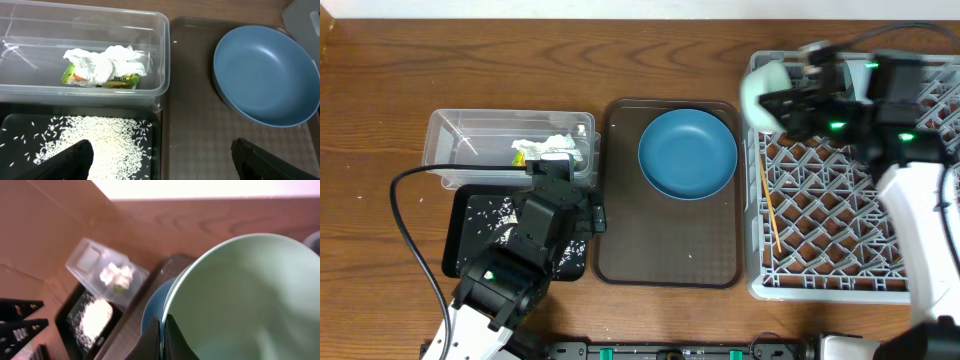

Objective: Sort waste into correct bins and load items into the dishwasher rack
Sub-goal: 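Lift the mint bowl and place it into the rack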

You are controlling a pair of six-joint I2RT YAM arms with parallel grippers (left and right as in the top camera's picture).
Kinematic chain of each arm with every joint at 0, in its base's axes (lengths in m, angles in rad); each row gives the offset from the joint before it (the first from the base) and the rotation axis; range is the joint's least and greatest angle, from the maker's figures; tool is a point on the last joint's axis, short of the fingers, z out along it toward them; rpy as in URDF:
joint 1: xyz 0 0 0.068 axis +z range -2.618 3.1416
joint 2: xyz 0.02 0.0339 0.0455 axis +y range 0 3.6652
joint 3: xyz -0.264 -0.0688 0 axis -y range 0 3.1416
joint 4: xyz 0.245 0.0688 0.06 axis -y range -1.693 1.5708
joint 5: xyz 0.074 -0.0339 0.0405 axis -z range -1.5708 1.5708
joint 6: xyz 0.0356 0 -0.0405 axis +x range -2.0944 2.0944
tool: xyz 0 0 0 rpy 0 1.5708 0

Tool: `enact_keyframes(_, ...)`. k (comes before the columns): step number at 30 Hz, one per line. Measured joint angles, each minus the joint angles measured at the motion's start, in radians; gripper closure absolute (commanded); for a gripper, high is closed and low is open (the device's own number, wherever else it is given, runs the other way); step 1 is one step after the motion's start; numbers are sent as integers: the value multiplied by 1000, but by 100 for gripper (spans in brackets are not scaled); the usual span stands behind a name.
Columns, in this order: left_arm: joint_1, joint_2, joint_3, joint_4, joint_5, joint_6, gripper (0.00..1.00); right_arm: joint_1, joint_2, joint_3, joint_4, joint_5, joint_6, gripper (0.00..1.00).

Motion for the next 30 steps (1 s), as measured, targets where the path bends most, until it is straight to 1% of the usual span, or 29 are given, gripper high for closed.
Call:
enact_keyframes(4,0,0,0,0,0,0,9,-138,57,0,61,-172,-28,99)
enact_keyframes(7,0,0,0,0,0,0,9,-209,121,0,102,-278,-41,99)
enact_keyframes(14,0,0,0,0,0,0,9,-301,319,0,216,-484,-47,99)
enact_keyframes(21,0,0,0,0,0,0,9,-328,436,0,217,-560,-48,99)
enact_keyframes(26,0,0,0,0,0,0,9,-329,441,0,214,-581,-49,99)
enact_keyframes(30,0,0,0,0,0,0,9,-330,441,0,177,-580,-50,99)
